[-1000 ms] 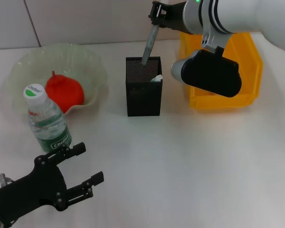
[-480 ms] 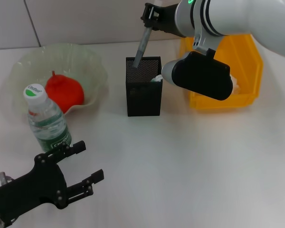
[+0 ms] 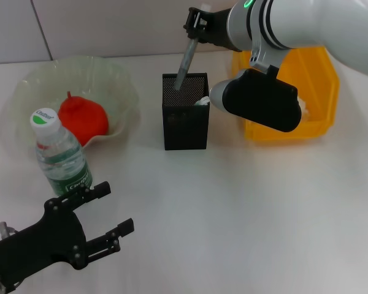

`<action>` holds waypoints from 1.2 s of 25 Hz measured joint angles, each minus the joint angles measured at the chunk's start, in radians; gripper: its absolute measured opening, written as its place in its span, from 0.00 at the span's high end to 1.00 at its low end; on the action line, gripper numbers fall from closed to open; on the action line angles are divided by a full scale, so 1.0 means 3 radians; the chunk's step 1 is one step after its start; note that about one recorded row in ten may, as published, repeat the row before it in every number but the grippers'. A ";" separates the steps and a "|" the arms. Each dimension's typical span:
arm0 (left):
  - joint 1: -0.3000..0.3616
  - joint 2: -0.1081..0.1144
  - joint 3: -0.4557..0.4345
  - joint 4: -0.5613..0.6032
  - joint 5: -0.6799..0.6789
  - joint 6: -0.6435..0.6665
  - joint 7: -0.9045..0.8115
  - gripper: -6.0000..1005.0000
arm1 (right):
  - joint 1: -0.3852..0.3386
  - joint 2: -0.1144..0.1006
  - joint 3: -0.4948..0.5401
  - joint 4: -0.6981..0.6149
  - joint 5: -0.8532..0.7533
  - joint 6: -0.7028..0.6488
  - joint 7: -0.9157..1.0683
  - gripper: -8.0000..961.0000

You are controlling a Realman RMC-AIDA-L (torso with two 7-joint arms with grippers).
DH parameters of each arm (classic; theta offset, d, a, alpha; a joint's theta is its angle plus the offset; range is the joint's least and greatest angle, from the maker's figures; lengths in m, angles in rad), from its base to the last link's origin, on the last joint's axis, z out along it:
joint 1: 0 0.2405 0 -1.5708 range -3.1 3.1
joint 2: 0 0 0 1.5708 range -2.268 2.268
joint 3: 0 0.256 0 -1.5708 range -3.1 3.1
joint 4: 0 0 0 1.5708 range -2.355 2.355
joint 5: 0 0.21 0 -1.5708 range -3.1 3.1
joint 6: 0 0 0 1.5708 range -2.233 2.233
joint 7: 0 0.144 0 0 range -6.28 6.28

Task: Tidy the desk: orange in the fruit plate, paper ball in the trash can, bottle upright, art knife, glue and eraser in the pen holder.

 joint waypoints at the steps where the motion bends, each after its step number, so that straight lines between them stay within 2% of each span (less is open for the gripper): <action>1: 0.0000 0.0000 0.0000 0.0000 0.0000 0.0000 0.0000 0.20 | -0.0005 0.0000 -0.0001 0.0000 0.0000 -0.0007 0.0000 0.85; 5: 0.0003 0.0000 0.0000 0.0000 0.0000 -0.0003 0.0000 0.20 | -0.0021 0.0000 -0.0008 -0.0021 0.0000 -0.0072 0.0049 0.85; 10: 0.0010 0.0000 0.0000 0.0000 0.0000 -0.0020 0.0000 0.20 | -0.0024 0.0000 -0.0015 -0.0036 0.0000 -0.0085 0.0118 0.71; 15: 0.0013 0.0000 0.0000 0.0000 0.0000 -0.0037 0.0000 0.20 | -0.0003 0.0000 -0.0001 -0.0152 0.0004 -0.0085 0.0433 0.50; 18: 0.0001 0.0001 0.0000 0.0000 0.0000 -0.0038 0.0000 0.20 | 0.0024 0.0000 0.0068 -0.0289 0.0011 -0.0088 0.0772 0.49; 21: 0.0001 0.0001 0.0000 0.0000 0.0000 -0.0038 0.0000 0.20 | 0.0045 0.0000 0.0251 -0.0461 0.0045 -0.0060 0.1211 0.48; 22: -0.0003 0.0002 0.0000 0.0000 0.0000 -0.0033 0.0000 0.20 | 0.0019 0.0002 0.0434 -0.0640 0.0120 -0.0023 0.1529 0.47; 23: -0.0003 0.0002 0.0000 0.0000 0.0000 -0.0033 0.0000 0.20 | 0.0019 0.0002 0.0434 -0.0640 0.0120 -0.0023 0.1529 0.47; 25: 0.0001 0.0006 0.0000 0.0013 0.0000 0.0015 0.0000 0.20 | -0.0044 0.0004 0.0690 -0.0867 0.0299 0.0014 0.1821 0.46; 26: 0.0009 0.0009 0.0000 0.0022 -0.0001 0.0049 0.0000 0.20 | -0.0071 0.0003 0.0843 -0.0967 0.0414 0.0025 0.1957 0.46; 27: 0.0009 0.0009 0.0000 0.0022 -0.0001 0.0049 0.0000 0.20 | -0.0124 -0.0004 0.1214 -0.1181 0.0824 -0.0032 0.2321 0.46; 28: 0.0009 0.0009 0.0000 0.0022 -0.0001 0.0049 0.0000 0.20 | -0.0124 -0.0004 0.1214 -0.1181 0.0824 -0.0032 0.2321 0.45; 30: 0.0009 0.0009 0.0000 0.0022 -0.0001 0.0049 0.0000 0.20 | -0.0251 -0.0026 0.1540 -0.1318 0.1383 -0.0142 0.2612 0.45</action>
